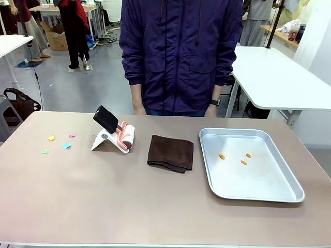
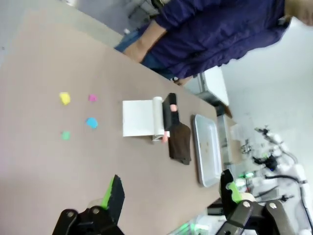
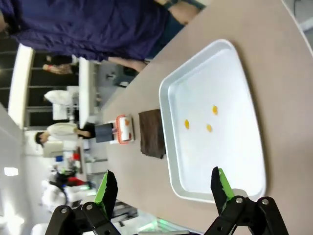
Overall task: Clean the surface of the table.
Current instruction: Hold the Lint Roller with your left hand and the towel with your right hand.
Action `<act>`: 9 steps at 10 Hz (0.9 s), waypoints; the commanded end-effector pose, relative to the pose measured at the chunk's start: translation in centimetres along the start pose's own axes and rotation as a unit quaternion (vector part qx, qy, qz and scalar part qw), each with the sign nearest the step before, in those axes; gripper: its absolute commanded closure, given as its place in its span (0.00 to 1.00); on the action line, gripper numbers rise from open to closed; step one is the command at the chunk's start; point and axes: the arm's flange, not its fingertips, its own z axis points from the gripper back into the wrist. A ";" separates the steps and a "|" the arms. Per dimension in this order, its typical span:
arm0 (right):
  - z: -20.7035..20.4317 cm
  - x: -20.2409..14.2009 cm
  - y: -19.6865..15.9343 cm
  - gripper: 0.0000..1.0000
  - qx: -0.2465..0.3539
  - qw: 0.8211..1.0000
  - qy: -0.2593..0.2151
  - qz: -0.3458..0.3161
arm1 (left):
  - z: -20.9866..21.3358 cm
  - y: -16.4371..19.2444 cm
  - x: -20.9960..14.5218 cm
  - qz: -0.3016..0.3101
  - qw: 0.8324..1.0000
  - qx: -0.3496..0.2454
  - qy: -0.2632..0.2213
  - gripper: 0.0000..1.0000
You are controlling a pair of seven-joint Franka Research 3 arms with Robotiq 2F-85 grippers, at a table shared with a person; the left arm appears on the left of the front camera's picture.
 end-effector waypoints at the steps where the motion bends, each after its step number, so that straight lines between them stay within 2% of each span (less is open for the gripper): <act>1: -5.2 -2.1 7.0 0.00 -0.055 0.997 0.016 0.054 | -2.7 -4.4 1.5 -0.052 0.997 0.045 0.045 0.00; 2: -8.1 -2.2 9.9 0.00 -0.079 0.995 -0.011 0.063 | -4.8 -6.3 2.7 -0.065 0.996 0.056 0.039 0.00; 4: -14.7 -4.1 15.7 0.00 -0.094 0.986 0.054 0.129 | -10.1 -9.7 4.1 -0.099 0.988 0.087 0.085 0.00; 5: -17.7 -5.3 18.0 0.00 -0.112 0.982 0.056 0.145 | -12.4 -10.9 4.0 -0.121 0.981 0.129 0.078 0.00; 6: -20.7 -6.7 19.9 0.00 -0.136 0.975 0.072 0.161 | -14.6 -11.6 3.8 -0.138 0.975 0.147 0.095 0.00; 7: -24.0 -8.5 21.4 0.00 -0.153 0.970 0.095 0.163 | -17.3 -11.9 3.6 -0.148 0.968 0.143 0.143 0.00; 9: -28.8 -11.4 22.1 0.00 -0.176 0.966 0.138 0.128 | -21.1 -11.5 3.9 -0.136 0.962 0.167 0.168 0.00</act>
